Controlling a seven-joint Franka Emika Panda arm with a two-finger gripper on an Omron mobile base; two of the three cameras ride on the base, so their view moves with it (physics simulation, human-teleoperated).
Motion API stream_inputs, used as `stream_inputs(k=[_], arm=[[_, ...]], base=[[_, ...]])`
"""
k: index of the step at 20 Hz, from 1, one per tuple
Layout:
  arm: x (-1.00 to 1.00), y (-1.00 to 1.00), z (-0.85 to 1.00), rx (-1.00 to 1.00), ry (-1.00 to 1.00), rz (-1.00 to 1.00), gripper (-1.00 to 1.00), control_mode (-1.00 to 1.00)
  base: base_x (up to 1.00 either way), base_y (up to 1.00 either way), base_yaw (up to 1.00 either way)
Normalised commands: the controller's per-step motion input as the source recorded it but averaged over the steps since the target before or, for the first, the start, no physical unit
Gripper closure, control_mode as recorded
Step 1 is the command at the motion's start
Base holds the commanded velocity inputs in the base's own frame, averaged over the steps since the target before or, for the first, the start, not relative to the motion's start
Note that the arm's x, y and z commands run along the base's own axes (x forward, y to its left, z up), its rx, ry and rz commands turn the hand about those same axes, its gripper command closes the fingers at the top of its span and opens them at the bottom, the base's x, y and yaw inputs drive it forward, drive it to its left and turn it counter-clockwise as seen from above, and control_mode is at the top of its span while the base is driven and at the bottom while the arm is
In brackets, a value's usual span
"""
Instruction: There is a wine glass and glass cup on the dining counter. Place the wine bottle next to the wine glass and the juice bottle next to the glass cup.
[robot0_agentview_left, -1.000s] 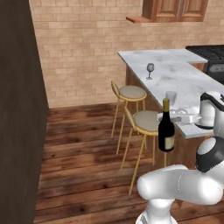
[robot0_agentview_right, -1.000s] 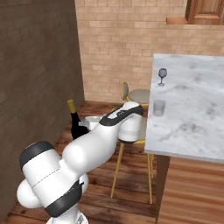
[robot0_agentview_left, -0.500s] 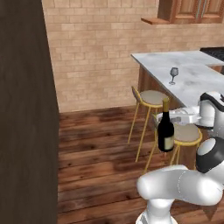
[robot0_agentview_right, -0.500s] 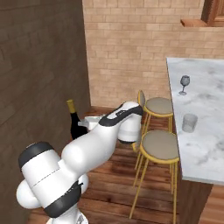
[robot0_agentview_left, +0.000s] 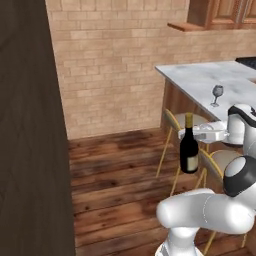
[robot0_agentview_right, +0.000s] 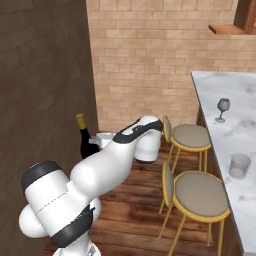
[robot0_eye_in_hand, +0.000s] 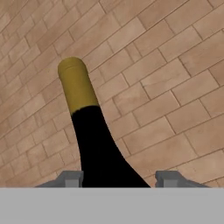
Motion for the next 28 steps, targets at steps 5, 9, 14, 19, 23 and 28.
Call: stream_inputs(k=[5, 9, 14, 19, 23, 28], arm=[[0.00, 0.00, 0.00, 0.00, 0.00, 0.00, 1.00, 1.00], [0.00, 0.00, 0.00, 0.00, 0.00, 0.00, 1.00, 1.00], [0.00, 0.00, 0.00, 0.00, 0.00, 0.00, 1.00, 1.00], [0.00, 0.00, 0.00, 0.00, 0.00, 0.00, 1.00, 1.00], [0.00, 0.00, 0.00, 0.00, 0.00, 0.00, 1.00, 1.00], [0.00, 0.00, 0.00, 0.00, 0.00, 0.00, 1.00, 1.00]], base=[[0.76, 0.43, -0.19], [0.78, 0.40, -0.22], [0.78, 0.39, -0.25], [0.72, 0.39, -0.30], [0.67, 0.39, -0.37], [0.59, 0.38, -0.45]])
